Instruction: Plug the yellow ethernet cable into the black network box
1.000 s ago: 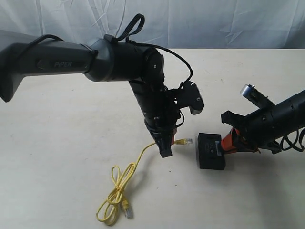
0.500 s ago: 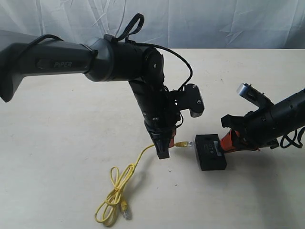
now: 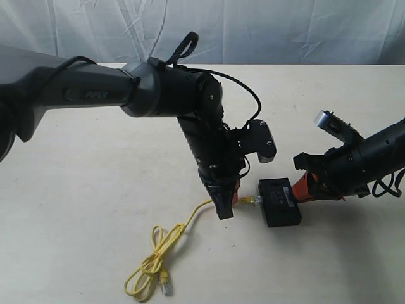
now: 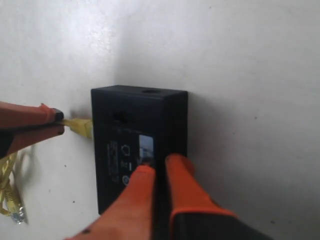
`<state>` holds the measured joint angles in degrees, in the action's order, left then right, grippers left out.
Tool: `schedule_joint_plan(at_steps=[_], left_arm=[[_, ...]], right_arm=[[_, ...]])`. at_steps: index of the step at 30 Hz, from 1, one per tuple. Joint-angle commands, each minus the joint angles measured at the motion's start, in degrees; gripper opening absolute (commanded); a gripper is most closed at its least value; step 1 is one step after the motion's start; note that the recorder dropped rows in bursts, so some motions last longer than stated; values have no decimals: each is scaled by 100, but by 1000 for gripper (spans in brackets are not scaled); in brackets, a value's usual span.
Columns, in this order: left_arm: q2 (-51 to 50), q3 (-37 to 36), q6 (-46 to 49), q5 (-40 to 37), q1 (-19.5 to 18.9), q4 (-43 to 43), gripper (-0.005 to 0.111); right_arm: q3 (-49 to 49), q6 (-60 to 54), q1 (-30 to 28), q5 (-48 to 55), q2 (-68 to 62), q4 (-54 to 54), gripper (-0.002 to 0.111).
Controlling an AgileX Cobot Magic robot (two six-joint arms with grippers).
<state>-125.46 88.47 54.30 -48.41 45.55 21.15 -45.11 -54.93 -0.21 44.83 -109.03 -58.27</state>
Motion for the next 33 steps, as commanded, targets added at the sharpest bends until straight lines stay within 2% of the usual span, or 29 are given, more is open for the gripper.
schedule_joint_plan(at_steps=[1,33], left_arm=[[-1,32,-70,229,26,78,0],[122,32,-150,54,26,-26,0]], right_arm=[[72,-114,28,-753,-192,405,-1],[72,-114,28,-774,-192,394,-1]])
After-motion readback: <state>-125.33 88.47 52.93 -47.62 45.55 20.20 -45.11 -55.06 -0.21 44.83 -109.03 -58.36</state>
